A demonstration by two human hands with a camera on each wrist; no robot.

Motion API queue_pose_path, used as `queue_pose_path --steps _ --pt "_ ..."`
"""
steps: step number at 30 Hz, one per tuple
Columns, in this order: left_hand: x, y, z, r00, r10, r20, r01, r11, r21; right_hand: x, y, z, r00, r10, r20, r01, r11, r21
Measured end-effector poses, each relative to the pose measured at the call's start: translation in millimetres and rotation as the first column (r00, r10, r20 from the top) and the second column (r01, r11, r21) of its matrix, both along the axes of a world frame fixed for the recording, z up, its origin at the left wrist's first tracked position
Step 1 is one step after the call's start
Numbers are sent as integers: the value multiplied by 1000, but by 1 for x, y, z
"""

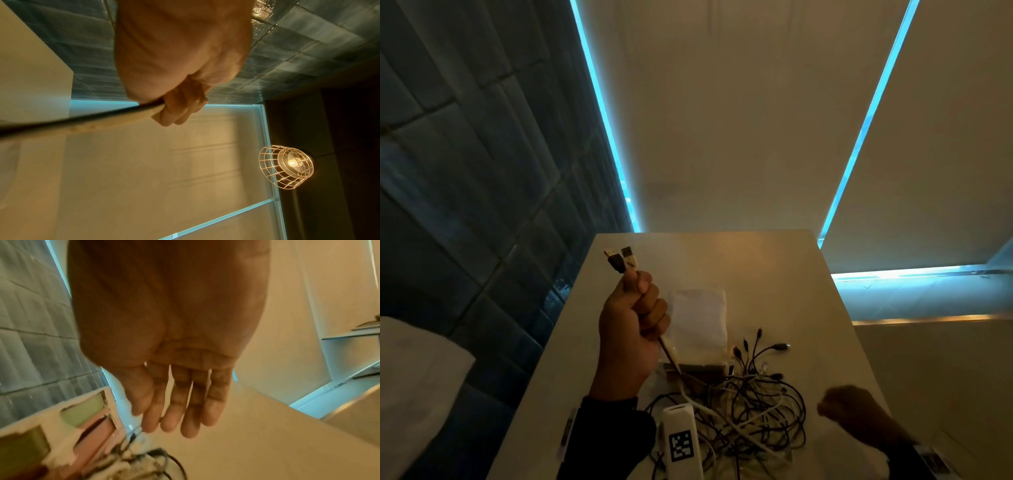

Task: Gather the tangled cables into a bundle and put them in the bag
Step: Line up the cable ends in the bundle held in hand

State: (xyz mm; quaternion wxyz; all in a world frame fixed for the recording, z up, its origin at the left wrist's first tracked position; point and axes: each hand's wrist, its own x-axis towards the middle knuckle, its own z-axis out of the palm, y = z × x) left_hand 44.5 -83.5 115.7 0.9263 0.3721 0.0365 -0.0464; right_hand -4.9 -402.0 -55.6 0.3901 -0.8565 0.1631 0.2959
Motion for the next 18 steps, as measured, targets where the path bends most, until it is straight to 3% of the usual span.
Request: queue_pose_path --steps 1,2,3,5,7,9,13,15,18 --pt "-2 0 -1 1000 -4 -6 4 1000 5 -1 -9 -4 1000 -1 5 1 993 -120" --pt "-4 0 -1 1000 -6 -12 6 1000 9 14 -5 6 985 124 121 -95 971 -221" --pt "-6 1 -1 1000 -7 -17 7 1000 12 33 5 0 958 121 261 -56 968 -246" --pt "-8 5 -1 1000 -4 -22 5 1000 23 53 17 -12 936 110 334 -34 974 -225" --pt "-10 9 -2 1000 2 -25 -1 1000 31 72 22 -22 951 65 303 -31 993 -115" --pt "-12 12 -2 1000 3 -28 -2 999 33 88 30 -37 969 117 216 -102 991 -82" --pt "-16 14 -1 999 8 -33 -7 999 48 102 42 -64 963 271 11 -263 943 -202" --pt "-16 15 -2 999 11 -32 -9 998 56 105 44 -77 974 225 1 -220 951 -216" --pt "-13 15 -3 999 12 -44 -10 998 55 101 47 -83 995 4 95 2 998 -60"
